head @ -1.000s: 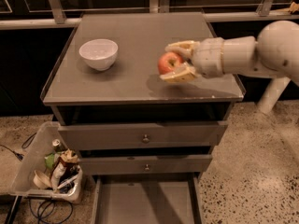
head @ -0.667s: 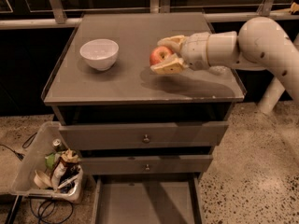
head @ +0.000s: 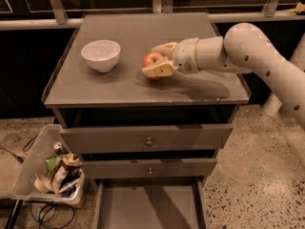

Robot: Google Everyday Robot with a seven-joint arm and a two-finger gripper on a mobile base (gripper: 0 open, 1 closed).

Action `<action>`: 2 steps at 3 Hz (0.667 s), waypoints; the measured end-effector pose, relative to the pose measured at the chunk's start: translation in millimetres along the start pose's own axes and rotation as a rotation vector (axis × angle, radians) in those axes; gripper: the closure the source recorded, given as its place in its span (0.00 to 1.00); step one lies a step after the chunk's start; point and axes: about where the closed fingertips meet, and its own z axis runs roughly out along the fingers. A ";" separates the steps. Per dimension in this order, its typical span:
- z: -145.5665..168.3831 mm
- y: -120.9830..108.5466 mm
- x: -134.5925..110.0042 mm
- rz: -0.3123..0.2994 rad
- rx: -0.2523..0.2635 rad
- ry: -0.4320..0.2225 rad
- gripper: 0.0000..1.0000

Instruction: Pick apple from bottom drawer and place on counter

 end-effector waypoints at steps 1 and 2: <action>2.0 2.3 3.5 0.037 0.003 0.016 0.85; 2.1 2.4 3.6 0.038 0.003 0.016 0.66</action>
Offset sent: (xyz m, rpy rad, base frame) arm -0.0010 0.0010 -0.0040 0.0020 0.0322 -0.0171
